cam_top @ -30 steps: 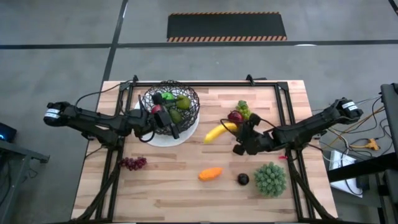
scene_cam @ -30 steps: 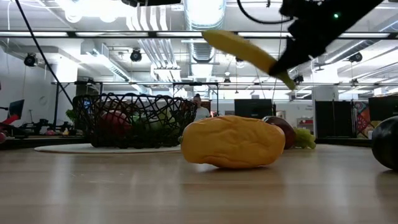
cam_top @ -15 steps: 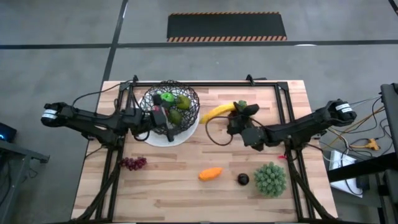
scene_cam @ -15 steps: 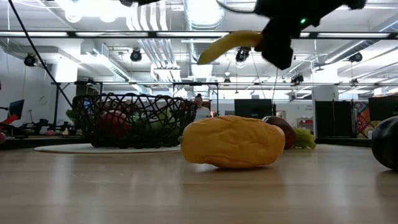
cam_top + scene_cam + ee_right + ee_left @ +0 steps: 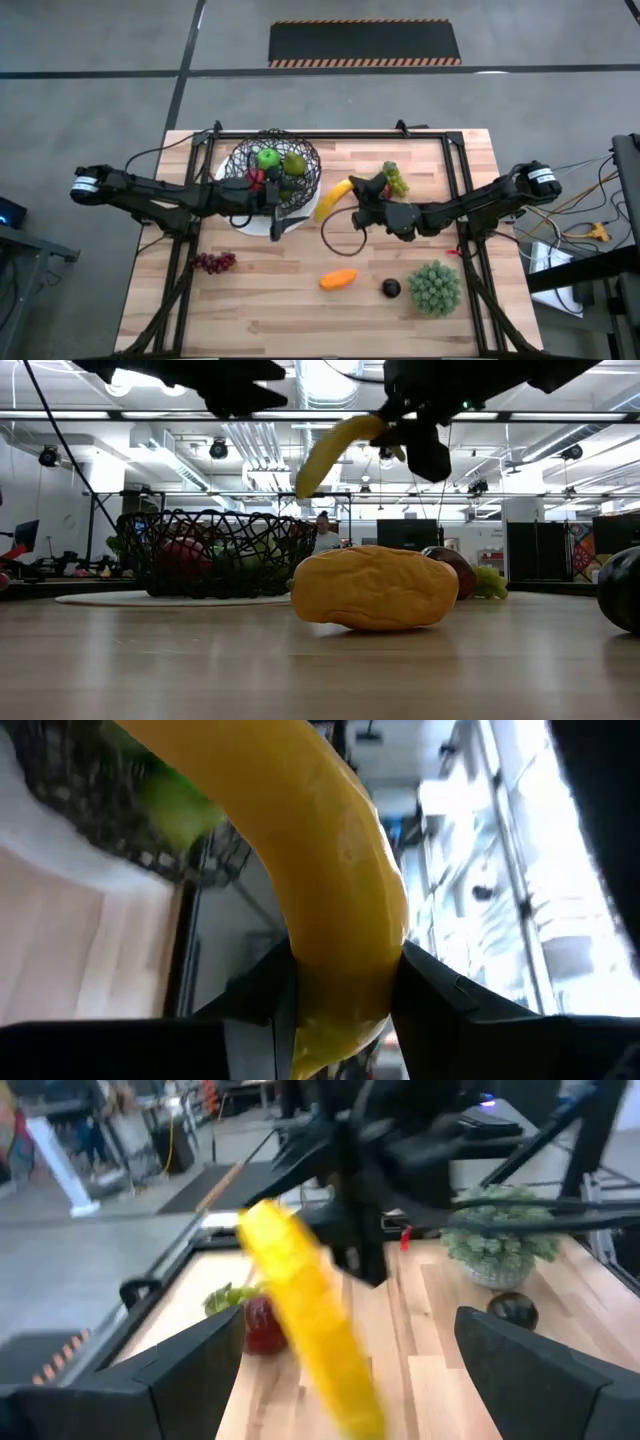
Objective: Build produce basket
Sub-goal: Put the banana into the woven basket
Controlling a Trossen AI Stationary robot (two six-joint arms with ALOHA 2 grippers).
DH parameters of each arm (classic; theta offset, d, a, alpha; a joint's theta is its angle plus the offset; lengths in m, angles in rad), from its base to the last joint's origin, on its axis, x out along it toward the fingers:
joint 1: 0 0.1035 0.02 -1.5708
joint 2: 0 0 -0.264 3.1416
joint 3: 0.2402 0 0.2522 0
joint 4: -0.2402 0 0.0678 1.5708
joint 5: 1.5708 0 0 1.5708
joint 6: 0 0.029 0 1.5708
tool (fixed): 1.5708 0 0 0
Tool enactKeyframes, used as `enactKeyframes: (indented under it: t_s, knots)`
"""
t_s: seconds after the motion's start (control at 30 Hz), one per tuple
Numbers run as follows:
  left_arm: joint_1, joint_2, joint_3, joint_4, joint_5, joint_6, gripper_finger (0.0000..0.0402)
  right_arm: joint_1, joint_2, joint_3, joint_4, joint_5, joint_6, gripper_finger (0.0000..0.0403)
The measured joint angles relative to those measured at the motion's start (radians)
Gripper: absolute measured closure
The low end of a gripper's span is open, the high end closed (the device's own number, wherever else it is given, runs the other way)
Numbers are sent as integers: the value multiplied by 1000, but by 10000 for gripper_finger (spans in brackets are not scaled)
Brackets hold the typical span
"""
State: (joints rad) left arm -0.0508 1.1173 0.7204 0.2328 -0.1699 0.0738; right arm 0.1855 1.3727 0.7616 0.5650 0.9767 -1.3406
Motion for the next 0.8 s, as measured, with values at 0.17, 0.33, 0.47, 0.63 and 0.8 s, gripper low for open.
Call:
enactKeyframes:
  t_s: [0.17, 0.33, 0.47, 0.63, 0.8]
  knots:
    - [37, 66, 0, 94, 61, -140, 61, 21, 2, 6, 91, -90, -168, 290]
    - [44, 137, 10, 151, 132, -229, 61, 22, 16, 43, 99, -90, -240, 291]
    - [45, 182, 21, 187, 135, -257, 61, 22, 19, 70, 99, -111, -282, 291]
    - [51, 221, 21, 288, 139, -277, 61, 21, 19, 85, 99, -113, -287, 291]
    - [60, 223, 21, 341, 138, -277, 84, 22, 23, 85, 65, -113, -287, 291]
